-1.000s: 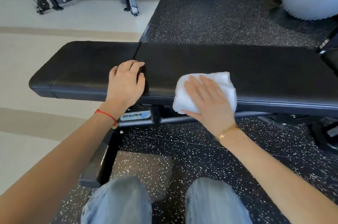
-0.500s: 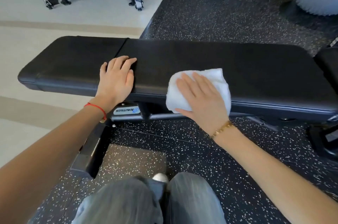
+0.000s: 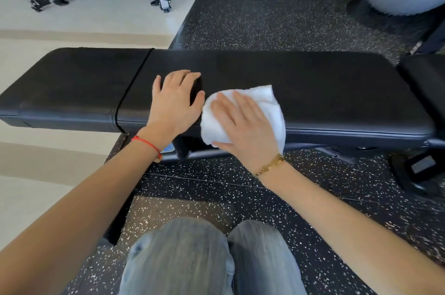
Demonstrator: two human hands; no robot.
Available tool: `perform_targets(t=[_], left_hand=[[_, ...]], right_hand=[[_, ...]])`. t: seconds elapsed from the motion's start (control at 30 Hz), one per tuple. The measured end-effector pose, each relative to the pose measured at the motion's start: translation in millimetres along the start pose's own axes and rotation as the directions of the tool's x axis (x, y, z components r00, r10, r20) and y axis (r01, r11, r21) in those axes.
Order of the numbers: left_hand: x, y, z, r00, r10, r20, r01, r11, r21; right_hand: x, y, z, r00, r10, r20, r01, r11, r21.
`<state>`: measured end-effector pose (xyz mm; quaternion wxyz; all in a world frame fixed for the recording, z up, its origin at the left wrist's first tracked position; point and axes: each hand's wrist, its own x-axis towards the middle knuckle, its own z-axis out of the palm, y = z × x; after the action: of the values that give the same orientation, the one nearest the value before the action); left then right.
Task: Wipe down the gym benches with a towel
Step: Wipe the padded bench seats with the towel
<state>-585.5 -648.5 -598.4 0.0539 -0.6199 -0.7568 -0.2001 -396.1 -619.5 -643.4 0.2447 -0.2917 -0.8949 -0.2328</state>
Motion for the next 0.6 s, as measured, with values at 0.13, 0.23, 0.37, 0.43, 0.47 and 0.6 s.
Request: perform_targets(t=[0.13,0.23,0.37,0.43,0.47,0.6], left_hand=[[2.3,-2.6,2.1,1.000,0.006,0.000,-0.006,0.999,0.040],[-0.1,-0.4,5.1,1.000,0.003,-0.013,-0.002,0.999,0.050],[-0.9,2.7,7.2,1.000,-0.003,-0.017,0.004,0.999,0.049],[-1.9,1.5,6.9,1.000,-0.003,-0.027,0.005,0.999,0.047],[-2.1,0.5,6.6,0.999,0.001,-0.033,0.001,0.999,0.050],[-2.2,-1.0,5.9,0.999,0.017,-0.041,-0.015,0.998,0.060]], right_hand=[[-43.8,44.7,-13.2,0.999,0.047,-0.011,-0.047,0.999,0.018],[-68.4,72.4,-22.1,0.992,0.123,-0.016,-0.123,0.992,0.006],[-37.2,41.4,-9.0,0.995,0.096,0.001,-0.096,0.995,-0.013],[-22.6,23.9,0.1,0.999,0.039,-0.031,-0.039,0.999,-0.002],[-20.7,22.8,1.3,0.998,0.024,-0.057,-0.024,1.000,-0.003],[-57.8,62.8,-10.9,0.996,0.020,-0.090,-0.022,1.000,-0.022]])
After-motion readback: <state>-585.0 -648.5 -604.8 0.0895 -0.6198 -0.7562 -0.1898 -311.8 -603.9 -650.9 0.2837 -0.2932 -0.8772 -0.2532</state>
